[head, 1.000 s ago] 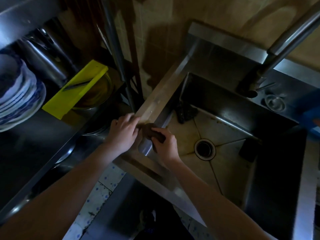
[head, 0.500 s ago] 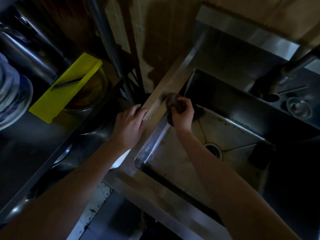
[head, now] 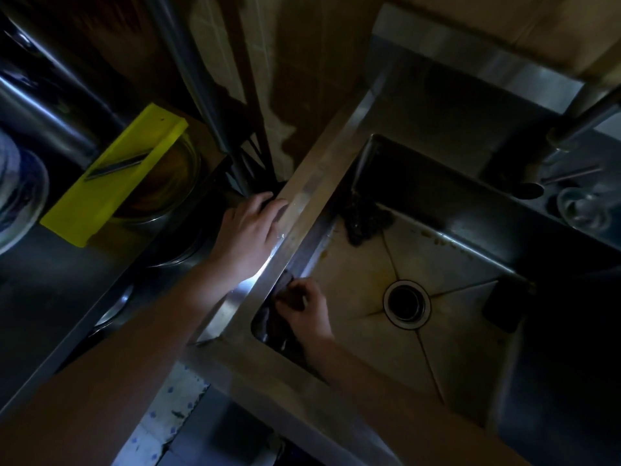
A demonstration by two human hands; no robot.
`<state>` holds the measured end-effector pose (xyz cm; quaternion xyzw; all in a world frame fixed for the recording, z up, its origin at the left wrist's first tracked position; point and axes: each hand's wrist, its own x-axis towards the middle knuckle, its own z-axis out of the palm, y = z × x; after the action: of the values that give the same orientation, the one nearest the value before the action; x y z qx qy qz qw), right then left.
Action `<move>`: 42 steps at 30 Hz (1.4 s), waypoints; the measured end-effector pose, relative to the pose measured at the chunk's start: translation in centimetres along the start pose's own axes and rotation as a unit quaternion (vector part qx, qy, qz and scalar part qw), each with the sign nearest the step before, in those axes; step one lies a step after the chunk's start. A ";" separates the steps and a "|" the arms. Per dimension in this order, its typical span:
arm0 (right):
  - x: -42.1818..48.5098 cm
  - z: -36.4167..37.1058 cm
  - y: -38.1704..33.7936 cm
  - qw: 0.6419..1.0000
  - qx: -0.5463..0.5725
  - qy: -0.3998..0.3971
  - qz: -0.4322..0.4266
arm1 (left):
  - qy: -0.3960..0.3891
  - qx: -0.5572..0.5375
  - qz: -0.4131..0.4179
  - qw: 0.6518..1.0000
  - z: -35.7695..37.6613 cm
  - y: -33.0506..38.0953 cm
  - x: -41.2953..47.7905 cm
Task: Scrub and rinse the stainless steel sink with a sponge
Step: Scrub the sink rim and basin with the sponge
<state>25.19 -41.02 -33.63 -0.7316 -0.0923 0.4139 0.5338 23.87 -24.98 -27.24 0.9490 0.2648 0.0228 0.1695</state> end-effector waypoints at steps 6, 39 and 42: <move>5.0 -1.8 -2.5 0.985 0.141 0.076 0.059 | -0.012 0.011 0.020 1.000 0.4 0.4 1.2; 13.1 -5.8 -7.5 0.932 0.304 0.142 0.136 | -0.017 0.007 0.022 1.000 1.4 0.4 3.3; 15.5 -7.7 -9.9 0.915 0.353 0.150 0.123 | -0.017 -0.009 0.017 1.000 1.5 0.5 3.3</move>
<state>43.53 -33.40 -32.28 -0.5549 0.2316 0.3668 0.7098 27.14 -24.14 -28.62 0.9521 0.2456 0.0122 0.1817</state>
